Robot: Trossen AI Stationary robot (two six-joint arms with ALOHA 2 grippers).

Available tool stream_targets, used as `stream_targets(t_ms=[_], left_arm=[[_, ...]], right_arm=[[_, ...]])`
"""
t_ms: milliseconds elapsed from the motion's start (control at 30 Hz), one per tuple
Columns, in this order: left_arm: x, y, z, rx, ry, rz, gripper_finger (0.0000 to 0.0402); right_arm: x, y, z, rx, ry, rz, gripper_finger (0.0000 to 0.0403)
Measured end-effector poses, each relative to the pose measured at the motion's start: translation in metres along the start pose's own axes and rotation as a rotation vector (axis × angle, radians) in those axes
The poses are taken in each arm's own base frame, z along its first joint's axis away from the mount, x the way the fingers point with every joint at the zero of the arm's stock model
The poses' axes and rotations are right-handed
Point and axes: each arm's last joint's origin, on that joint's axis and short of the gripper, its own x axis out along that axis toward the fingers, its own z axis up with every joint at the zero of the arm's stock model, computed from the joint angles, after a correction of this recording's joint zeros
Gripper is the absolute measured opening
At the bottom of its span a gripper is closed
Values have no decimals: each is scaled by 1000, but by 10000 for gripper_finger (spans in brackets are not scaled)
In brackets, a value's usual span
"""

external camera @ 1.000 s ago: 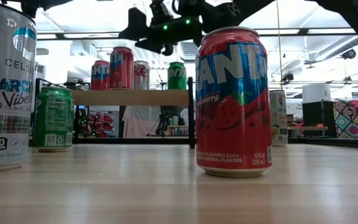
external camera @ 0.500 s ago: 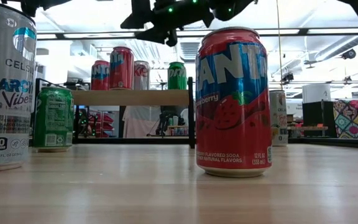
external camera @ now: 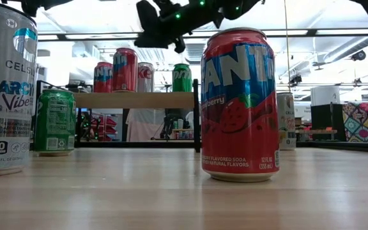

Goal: Place canned beverage on shelf
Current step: Put the top red soda can aligned with the other red soda can on the shelf

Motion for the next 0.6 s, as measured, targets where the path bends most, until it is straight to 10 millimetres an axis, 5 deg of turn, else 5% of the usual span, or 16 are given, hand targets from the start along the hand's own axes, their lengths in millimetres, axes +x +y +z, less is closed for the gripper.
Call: stream_targets(t_ms=[600], left_arm=[[53, -58, 0, 119, 161, -199, 1]], right_arm=[[-74, -16, 31, -250, 284, 40, 12]])
